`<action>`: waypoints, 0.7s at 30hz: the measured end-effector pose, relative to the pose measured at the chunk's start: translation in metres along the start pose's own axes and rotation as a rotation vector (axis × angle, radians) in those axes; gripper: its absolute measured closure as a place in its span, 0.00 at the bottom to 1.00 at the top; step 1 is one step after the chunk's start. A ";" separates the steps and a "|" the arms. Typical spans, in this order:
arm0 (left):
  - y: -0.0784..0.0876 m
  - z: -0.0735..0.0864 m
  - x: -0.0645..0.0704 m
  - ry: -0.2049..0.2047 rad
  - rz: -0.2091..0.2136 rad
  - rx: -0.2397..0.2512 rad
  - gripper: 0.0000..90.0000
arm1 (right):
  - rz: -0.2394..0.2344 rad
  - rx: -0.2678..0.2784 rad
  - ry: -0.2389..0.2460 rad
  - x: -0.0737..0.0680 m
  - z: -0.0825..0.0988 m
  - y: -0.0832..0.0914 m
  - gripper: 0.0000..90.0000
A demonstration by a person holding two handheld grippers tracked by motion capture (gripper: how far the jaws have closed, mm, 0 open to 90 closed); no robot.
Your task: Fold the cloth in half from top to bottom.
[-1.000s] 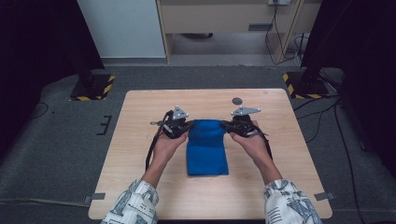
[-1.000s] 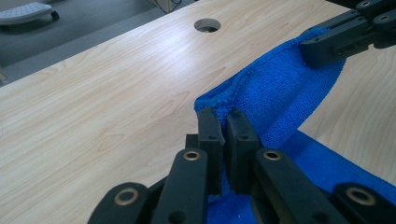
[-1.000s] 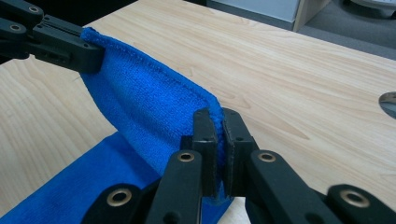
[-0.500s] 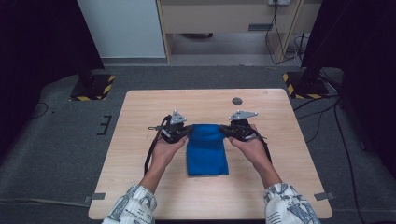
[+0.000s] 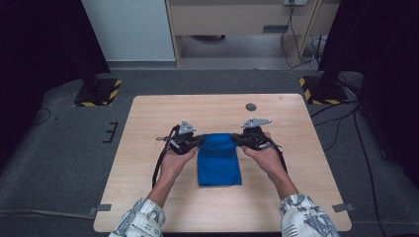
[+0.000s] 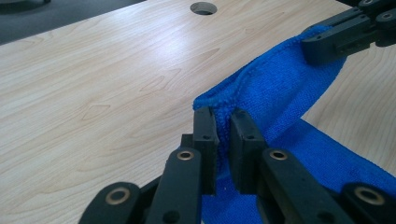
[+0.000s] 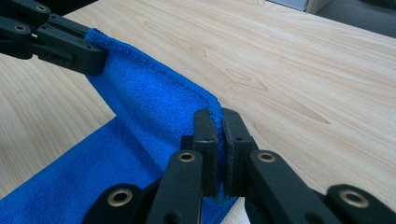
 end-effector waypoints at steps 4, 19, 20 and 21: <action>0.001 0.000 0.001 0.003 0.002 -0.002 0.93 | -0.004 0.000 -0.001 -0.001 0.000 0.001 0.96; 0.012 0.011 0.008 0.013 0.032 0.017 0.93 | -0.042 0.012 0.008 -0.013 0.008 0.008 0.96; 0.012 0.011 0.008 0.013 0.032 0.017 0.93 | -0.042 0.012 0.008 -0.013 0.008 0.008 0.96; 0.012 0.012 0.008 0.019 0.035 0.016 0.93 | -0.043 0.013 0.004 -0.014 0.009 0.008 0.96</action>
Point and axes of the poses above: each handheld gripper's, and its own axes: y roughly backward along the jaws, z roughly out of its underside, x roughly to its right, the point moved 9 cm from there along -y, roughly forward along the jaws, and after that the axes turned 11 degrees about -z, right-handed, at the moved point
